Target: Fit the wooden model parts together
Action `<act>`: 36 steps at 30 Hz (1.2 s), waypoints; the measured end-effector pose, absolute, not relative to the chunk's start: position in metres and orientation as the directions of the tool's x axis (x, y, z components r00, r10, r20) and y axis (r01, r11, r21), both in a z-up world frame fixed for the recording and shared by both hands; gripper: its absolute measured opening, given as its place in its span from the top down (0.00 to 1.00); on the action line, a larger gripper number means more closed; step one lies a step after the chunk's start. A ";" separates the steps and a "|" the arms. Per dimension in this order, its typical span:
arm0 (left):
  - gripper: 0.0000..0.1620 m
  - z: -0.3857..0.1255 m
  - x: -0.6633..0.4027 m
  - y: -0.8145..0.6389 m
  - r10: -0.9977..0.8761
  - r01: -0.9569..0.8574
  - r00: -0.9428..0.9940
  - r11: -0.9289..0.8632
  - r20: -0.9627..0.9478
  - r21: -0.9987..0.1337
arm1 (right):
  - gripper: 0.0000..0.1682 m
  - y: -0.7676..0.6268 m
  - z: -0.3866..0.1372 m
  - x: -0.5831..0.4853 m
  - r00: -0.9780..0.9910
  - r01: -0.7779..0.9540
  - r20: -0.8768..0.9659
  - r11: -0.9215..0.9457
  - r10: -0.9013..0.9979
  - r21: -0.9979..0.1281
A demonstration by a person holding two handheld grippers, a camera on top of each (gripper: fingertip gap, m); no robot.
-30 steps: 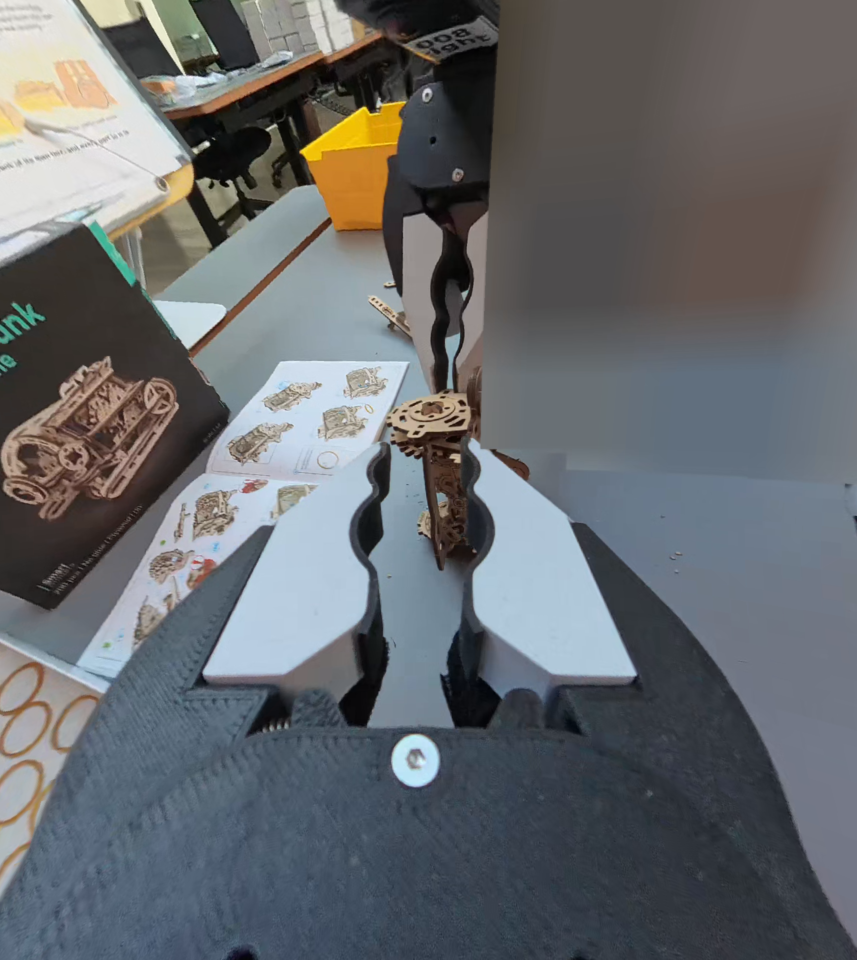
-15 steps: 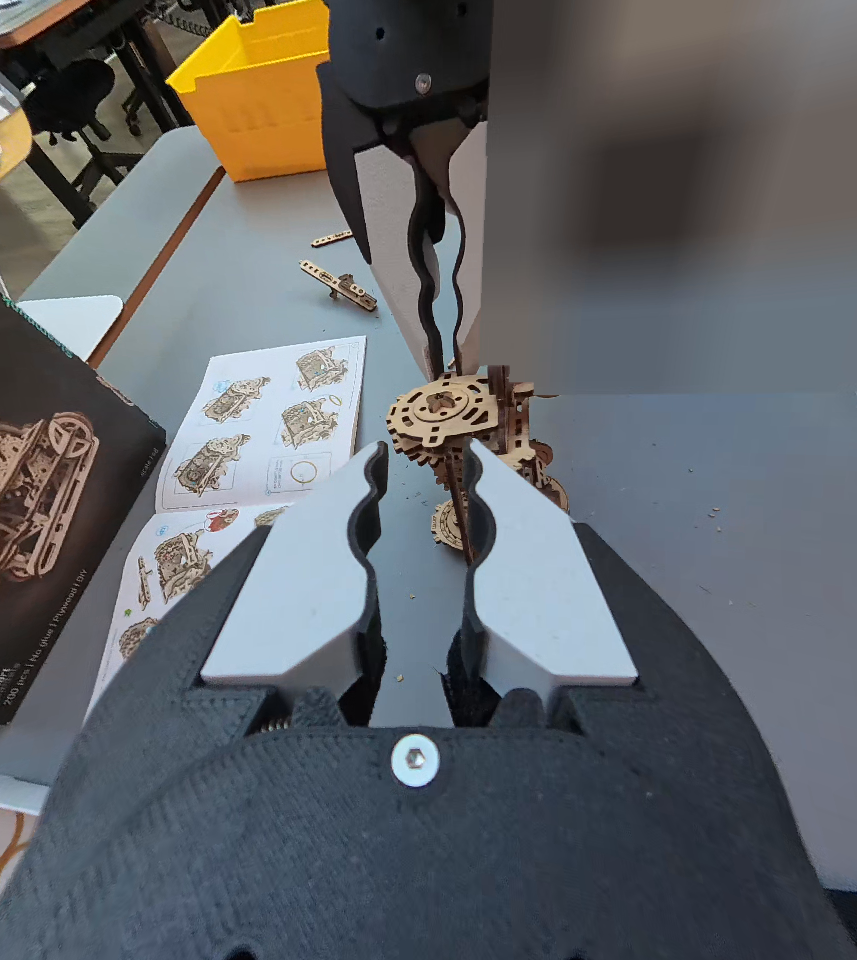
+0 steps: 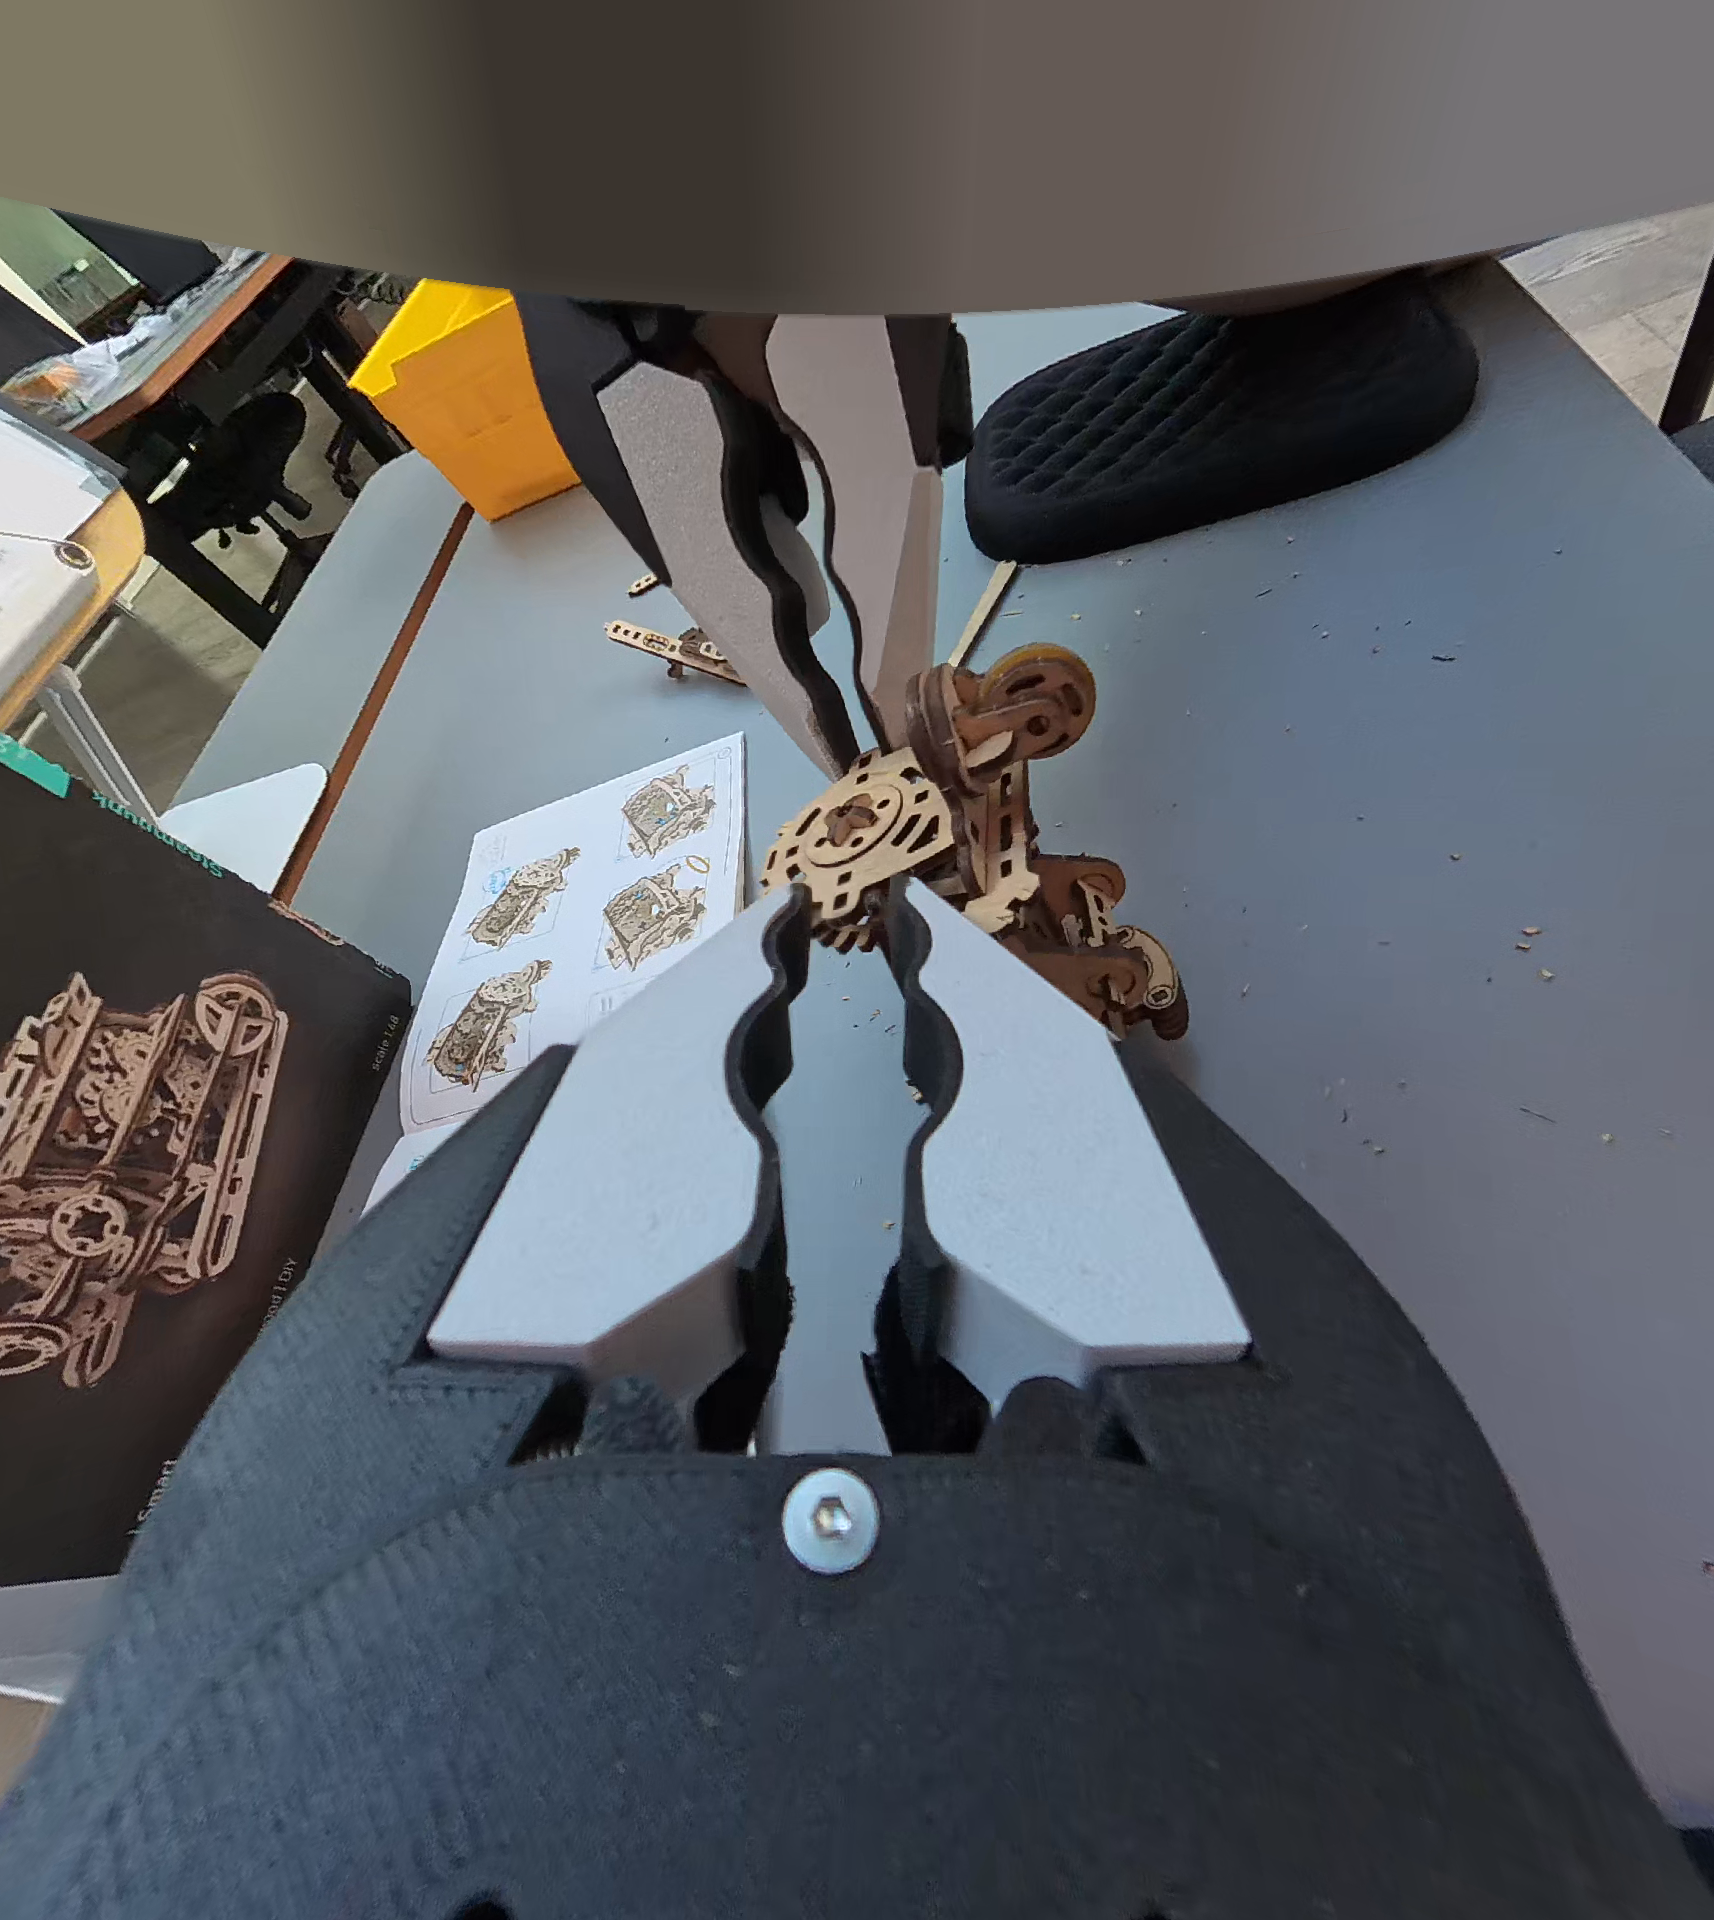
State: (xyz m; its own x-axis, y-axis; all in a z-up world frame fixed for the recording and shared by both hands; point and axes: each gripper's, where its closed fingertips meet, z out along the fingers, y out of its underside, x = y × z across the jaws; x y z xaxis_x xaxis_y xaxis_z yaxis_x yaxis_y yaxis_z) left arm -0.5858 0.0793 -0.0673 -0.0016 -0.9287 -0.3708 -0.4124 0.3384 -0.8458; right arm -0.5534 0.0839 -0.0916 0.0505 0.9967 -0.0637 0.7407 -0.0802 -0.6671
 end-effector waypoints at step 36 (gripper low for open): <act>0.97 -0.069 -0.585 0.079 -0.780 -0.378 0.041 0.566 -0.624 -0.733 | 0.96 0.085 -0.093 -0.555 0.023 0.752 -0.047 -0.049 0.999 -0.657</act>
State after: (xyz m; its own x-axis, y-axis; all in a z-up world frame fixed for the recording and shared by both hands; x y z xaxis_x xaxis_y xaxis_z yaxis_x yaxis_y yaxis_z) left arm -0.5846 0.0790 -0.0690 0.0410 -0.7801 -0.6243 -0.3775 0.5664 -0.7326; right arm -0.5552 0.0851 -0.0931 0.0233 0.9986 -0.0471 0.7523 -0.0485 -0.6571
